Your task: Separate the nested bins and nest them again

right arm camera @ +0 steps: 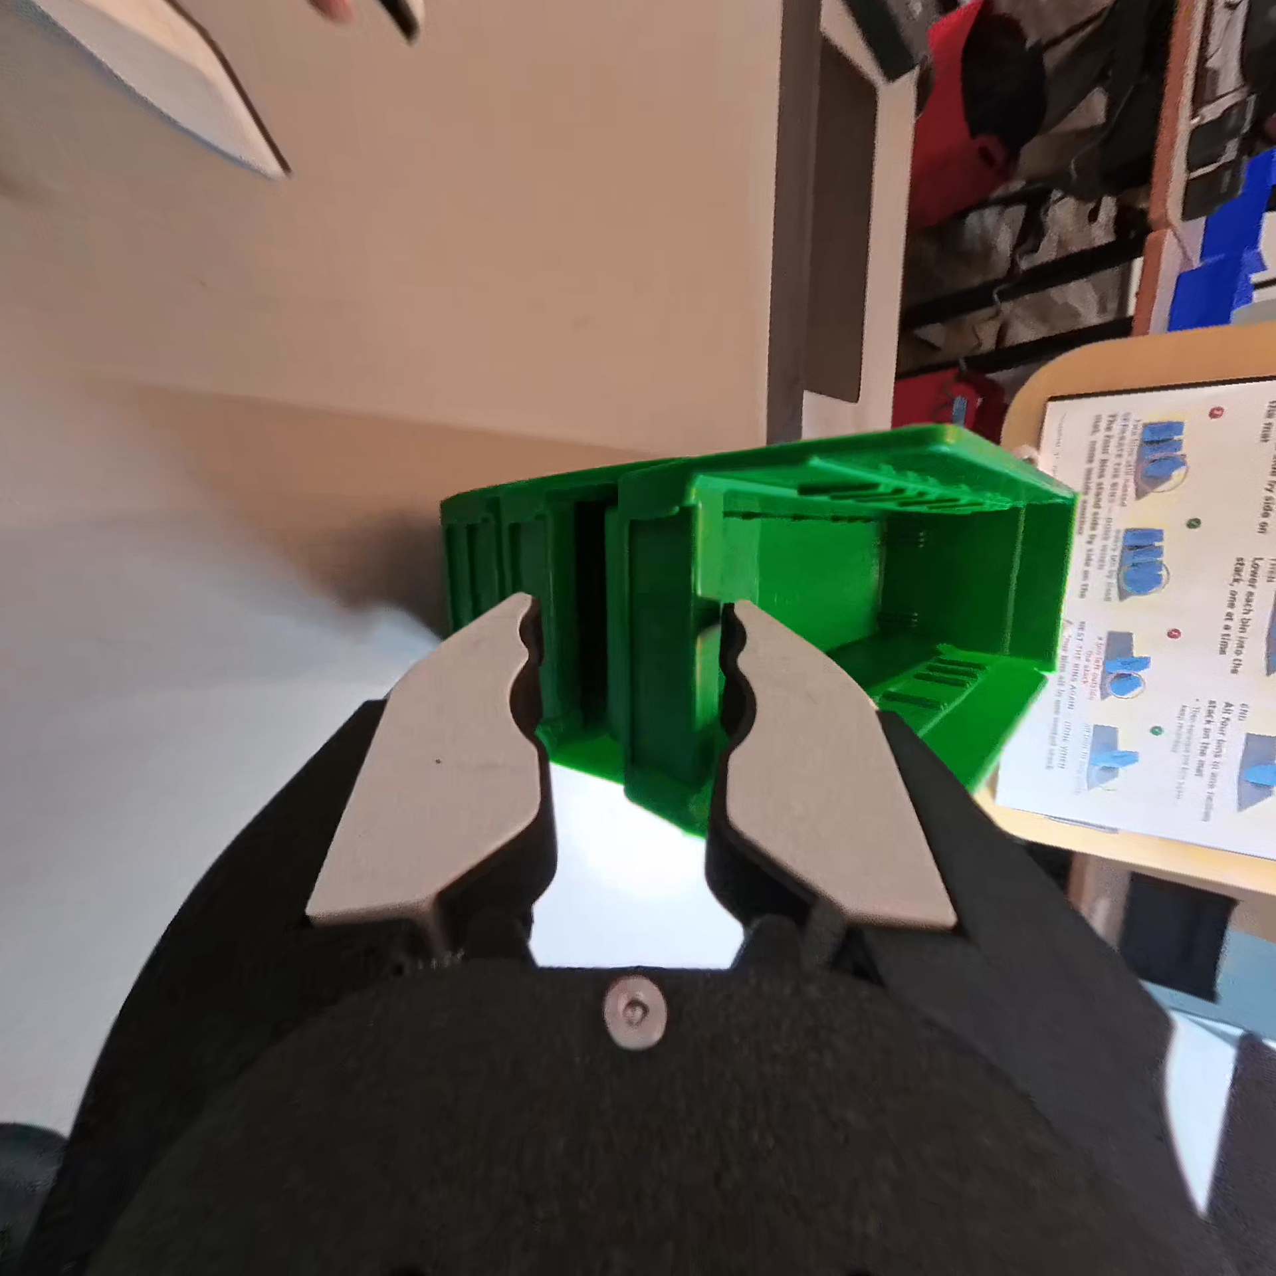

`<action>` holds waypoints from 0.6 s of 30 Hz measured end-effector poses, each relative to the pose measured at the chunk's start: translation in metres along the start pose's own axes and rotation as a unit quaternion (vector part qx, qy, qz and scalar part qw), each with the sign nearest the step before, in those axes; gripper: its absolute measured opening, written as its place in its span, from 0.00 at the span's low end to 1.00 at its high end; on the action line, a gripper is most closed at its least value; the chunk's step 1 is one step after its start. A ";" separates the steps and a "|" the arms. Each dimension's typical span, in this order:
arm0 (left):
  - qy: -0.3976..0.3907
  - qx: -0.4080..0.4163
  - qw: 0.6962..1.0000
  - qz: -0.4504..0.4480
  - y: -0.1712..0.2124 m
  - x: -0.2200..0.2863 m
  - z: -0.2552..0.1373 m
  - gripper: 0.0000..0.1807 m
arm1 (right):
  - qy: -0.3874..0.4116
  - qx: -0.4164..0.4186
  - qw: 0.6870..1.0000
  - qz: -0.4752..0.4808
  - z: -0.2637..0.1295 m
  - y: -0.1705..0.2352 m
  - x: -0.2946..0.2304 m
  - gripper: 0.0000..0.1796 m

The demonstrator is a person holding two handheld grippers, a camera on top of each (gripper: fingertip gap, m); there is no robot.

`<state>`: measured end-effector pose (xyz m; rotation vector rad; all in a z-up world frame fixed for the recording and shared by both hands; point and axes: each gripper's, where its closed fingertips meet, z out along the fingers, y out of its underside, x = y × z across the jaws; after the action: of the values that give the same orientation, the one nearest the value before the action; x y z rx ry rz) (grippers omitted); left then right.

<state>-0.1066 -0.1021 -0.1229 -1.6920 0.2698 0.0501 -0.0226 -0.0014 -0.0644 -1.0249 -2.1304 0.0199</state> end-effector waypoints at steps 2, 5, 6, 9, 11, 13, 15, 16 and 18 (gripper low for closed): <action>0.001 -0.001 1.000 -0.001 0.001 0.001 0.001 0.27 | 0.012 0.035 0.999 0.021 -0.015 -0.003 -0.001 0.27; 0.003 -0.005 1.000 -0.001 0.003 0.002 0.002 0.27 | 0.034 0.086 0.994 0.059 -0.038 -0.003 -0.004 0.27; 0.004 -0.006 1.000 -0.002 0.003 0.002 0.003 0.27 | 0.043 0.103 0.991 0.073 -0.045 -0.001 -0.004 0.27; 0.003 -0.008 1.000 -0.005 0.004 0.002 0.003 0.27 | 0.073 0.166 0.974 0.134 -0.069 0.003 -0.006 0.28; 0.000 -0.006 1.000 -0.007 0.004 0.001 0.003 0.27 | 0.101 0.206 0.956 0.184 -0.084 0.011 -0.007 0.30; -0.004 -0.002 1.000 -0.010 0.002 -0.001 0.002 0.27 | 0.134 0.232 0.935 0.234 -0.094 0.027 -0.011 0.34; -0.007 0.002 1.000 -0.012 0.000 -0.002 0.001 0.28 | 0.165 0.242 0.915 0.278 -0.096 0.048 -0.018 0.38; -0.008 0.004 1.000 -0.014 -0.001 -0.002 0.001 0.28 | 0.176 0.241 0.907 0.297 -0.096 0.059 -0.023 0.39; -0.009 0.008 1.000 -0.016 -0.004 -0.003 0.000 0.28 | 0.185 0.241 0.893 0.331 -0.093 0.078 -0.036 0.41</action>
<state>-0.1082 -0.1009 -0.1188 -1.6783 0.2289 0.0394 0.1028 0.0000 -0.0454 -1.2680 -1.2589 0.6041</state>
